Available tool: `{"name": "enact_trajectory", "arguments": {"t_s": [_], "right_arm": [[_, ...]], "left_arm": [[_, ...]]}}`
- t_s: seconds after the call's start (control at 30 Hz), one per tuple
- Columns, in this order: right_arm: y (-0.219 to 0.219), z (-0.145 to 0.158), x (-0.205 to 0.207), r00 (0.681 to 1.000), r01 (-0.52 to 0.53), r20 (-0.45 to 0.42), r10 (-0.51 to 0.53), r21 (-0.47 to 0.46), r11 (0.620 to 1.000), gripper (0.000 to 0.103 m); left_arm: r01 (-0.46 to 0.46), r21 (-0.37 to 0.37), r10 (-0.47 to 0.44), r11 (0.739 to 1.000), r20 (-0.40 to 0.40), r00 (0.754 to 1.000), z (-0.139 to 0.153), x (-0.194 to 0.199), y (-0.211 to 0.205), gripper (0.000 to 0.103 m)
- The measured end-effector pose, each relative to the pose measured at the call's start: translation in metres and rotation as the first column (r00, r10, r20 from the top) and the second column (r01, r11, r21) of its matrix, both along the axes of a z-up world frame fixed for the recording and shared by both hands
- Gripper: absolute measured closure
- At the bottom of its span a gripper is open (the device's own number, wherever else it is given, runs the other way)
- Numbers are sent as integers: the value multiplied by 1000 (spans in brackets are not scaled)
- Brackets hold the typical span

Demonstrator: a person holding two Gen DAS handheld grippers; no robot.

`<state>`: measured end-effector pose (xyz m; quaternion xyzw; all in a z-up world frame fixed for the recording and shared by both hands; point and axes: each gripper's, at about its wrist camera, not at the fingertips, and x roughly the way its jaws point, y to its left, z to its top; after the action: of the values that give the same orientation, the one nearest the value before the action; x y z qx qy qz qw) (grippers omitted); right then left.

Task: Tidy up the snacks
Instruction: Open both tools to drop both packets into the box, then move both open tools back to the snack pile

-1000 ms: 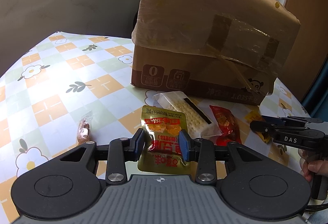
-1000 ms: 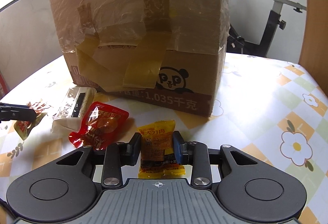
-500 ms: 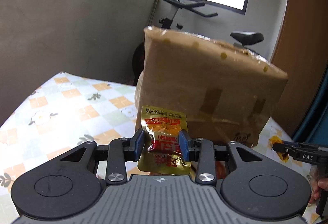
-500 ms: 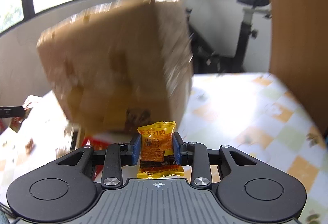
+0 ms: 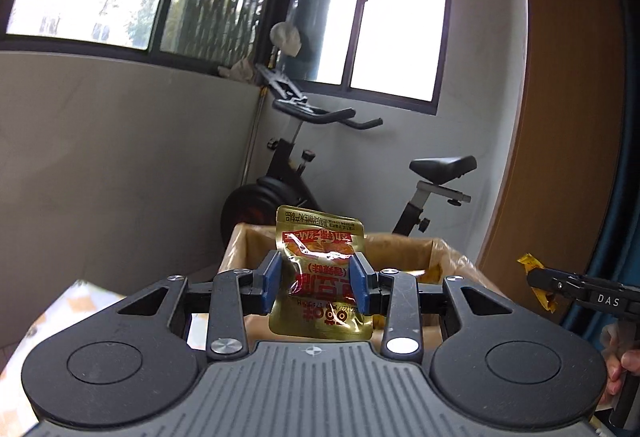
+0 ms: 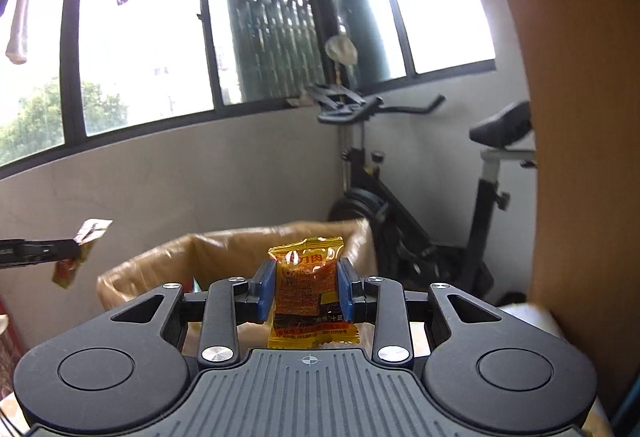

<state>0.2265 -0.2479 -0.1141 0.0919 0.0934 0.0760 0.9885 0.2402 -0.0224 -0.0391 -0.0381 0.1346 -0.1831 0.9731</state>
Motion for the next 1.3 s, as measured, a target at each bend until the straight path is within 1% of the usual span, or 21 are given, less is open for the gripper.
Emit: {"name": "enact_trajectory", "arguments": {"t_s": [0.1,0.17,0.23,0.33,0.37,0.4,0.47,0.5,0.53,0.6,0.73,0.83,0.93,1.0,1.1,1.17,1.3], "right_arm": [[14,4,27,1000,-19,-14,19,-25,1000,74],[22,1,45,999,-29,-47,28,-18,999,74],[32,-6,61,996,-23,-84,21,-19,1000,74],[43,-18,75,989,-3,-145,0,-24,1000,73],[46,-22,78,987,0,-163,-4,-25,1000,73],[49,-25,80,984,4,-177,-9,-28,1000,72],[52,-27,79,982,20,-185,-27,-38,999,70],[53,-27,77,983,23,-184,-30,-41,999,68],[54,-27,75,983,21,-181,-28,-42,999,66],[54,-26,69,985,21,-170,-27,-39,999,61],[52,-23,49,991,20,-130,-21,-15,1000,60],[49,-24,31,995,35,-94,-34,0,999,60],[42,-30,9,996,68,-58,-68,3,998,60],[38,-33,-4,997,75,-34,-75,1,997,61],[37,-39,-21,993,109,-34,-109,-6,994,60],[34,-46,-29,992,117,-50,-117,9,993,60],[32,-69,-36,985,126,-121,-123,13,992,60]], "left_arm": [[9,14,-9,1000,-21,1000,-1,30,-16,64],[2,41,-1,999,-22,1000,-4,43,-26,64],[15,76,-12,997,-42,999,-9,56,-35,64],[29,86,-20,996,-102,995,-18,68,-39,61],[30,96,-18,995,-115,993,-21,71,-42,59],[32,109,-18,994,-125,992,-24,73,-43,59],[34,129,-17,991,-136,991,-28,73,-43,55],[36,135,-18,990,-135,991,-29,69,-38,48],[35,136,-18,990,-130,991,-30,67,-34,43],[31,137,-15,990,-122,992,-30,64,-27,43],[23,128,-6,992,-133,991,-27,57,-9,43],[14,121,2,993,-136,991,-25,42,14,43],[-17,134,35,991,-132,991,-26,26,40,43],[-45,137,65,990,-145,987,-31,17,59,43],[-95,146,121,985,-179,976,-45,8,84,43],[-127,141,155,982,-211,965,-58,3,96,43],[-184,121,213,976,-310,927,-91,-5,114,43]]}}
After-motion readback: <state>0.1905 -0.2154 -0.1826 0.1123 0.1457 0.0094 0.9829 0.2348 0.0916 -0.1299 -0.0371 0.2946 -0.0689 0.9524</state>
